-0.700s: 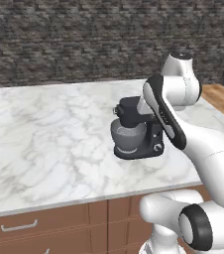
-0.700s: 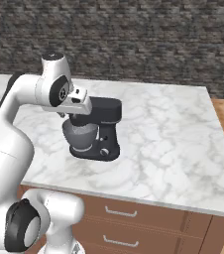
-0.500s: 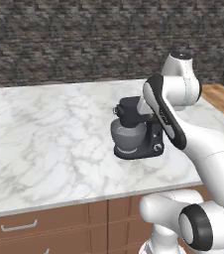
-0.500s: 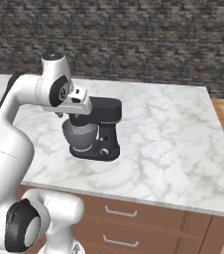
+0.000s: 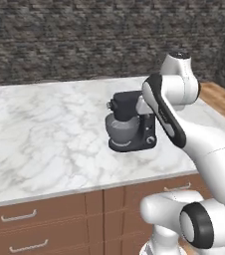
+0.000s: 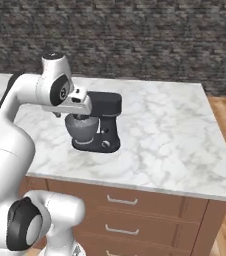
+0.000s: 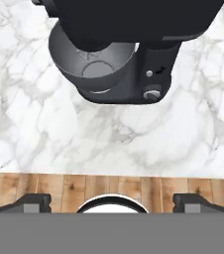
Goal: Navigate to the coffee machine.
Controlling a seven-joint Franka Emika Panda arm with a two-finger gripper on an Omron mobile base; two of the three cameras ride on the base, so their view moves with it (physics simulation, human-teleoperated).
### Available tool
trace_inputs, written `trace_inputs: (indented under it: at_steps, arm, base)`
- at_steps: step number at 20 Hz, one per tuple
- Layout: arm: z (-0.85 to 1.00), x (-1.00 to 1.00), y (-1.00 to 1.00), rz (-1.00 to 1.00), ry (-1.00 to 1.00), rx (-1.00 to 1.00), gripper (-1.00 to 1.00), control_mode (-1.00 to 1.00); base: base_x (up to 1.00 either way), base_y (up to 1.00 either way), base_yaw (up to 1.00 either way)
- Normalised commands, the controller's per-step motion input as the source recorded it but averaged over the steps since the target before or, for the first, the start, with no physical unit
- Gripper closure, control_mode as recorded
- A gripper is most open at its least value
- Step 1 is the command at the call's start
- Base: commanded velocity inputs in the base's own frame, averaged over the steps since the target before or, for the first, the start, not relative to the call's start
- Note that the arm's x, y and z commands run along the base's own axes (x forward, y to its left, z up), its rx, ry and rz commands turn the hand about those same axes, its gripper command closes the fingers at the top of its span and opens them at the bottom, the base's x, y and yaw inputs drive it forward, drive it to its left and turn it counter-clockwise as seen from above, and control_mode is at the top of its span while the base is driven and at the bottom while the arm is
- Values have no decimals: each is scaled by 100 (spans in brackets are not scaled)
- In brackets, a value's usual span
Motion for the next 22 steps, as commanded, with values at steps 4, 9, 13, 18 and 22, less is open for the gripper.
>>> trace_inputs:
  at_steps: [4, 9, 13, 18, 22]
  arm:
    - [0, 0, 0, 0, 0, 0, -100, 100]
    - [0, 0, 0, 0, 0, 0, -100, 100]
    - [0, 0, 0, 0, 0, 0, -100, 100]
    - [0, 0, 0, 0, 0, 0, -100, 100]
    - [0, 0, 0, 0, 0, 0, -100, 100]
  base:
    - [-54, 9, -47]
    - [-7, 16, -88]
    - [-8, 1, -92]
    - [-4, 0, -91]
    - [-1, 0, -88]
